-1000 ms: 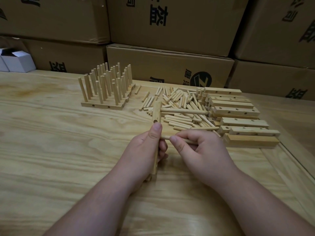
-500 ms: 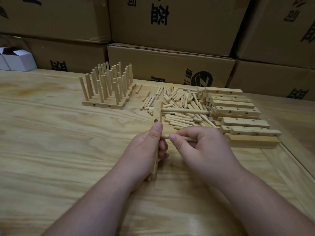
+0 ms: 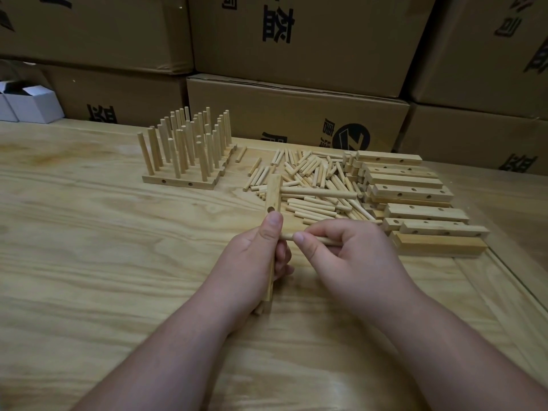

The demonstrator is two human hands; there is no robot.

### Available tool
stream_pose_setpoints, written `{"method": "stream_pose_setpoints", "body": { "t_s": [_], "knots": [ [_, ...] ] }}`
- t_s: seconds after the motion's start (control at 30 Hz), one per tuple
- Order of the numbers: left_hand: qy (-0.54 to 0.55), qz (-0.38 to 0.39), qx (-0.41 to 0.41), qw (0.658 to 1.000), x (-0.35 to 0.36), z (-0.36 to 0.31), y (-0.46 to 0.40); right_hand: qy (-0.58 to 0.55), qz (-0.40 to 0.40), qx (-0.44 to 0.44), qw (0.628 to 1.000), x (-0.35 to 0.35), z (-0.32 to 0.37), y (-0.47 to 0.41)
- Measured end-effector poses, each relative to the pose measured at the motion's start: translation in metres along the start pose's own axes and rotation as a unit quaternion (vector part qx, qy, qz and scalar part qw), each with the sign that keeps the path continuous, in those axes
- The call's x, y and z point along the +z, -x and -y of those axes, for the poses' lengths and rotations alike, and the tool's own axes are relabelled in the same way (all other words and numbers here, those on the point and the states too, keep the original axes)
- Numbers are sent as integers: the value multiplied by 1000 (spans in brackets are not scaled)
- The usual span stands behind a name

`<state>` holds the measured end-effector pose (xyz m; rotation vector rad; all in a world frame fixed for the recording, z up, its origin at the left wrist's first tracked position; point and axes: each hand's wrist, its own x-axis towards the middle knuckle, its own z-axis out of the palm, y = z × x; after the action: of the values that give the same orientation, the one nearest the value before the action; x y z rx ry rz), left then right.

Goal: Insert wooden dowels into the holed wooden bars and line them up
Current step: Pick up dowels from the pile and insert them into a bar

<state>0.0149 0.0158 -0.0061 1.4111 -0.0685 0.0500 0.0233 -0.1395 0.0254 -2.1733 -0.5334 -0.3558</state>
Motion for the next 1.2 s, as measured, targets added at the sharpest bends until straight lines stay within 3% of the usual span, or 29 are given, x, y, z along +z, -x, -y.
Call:
{"method": "stream_pose_setpoints", "body": {
  "t_s": [0.17,0.3,0.93,1.2],
  "knots": [
    [-16,-26,4,1000,0,-1,0,63,-28,0,998,2,8,1],
    [-32,-5,-6,999,-2,2,0,76,-2,3,997,-5,9,-1],
    [-29,13,-21,999,-2,4,-1,60,34,14,997,-12,10,-4],
    [-16,-4,-17,1000,-5,6,-3,84,3,5,996,-2,9,0]
  ]
}}
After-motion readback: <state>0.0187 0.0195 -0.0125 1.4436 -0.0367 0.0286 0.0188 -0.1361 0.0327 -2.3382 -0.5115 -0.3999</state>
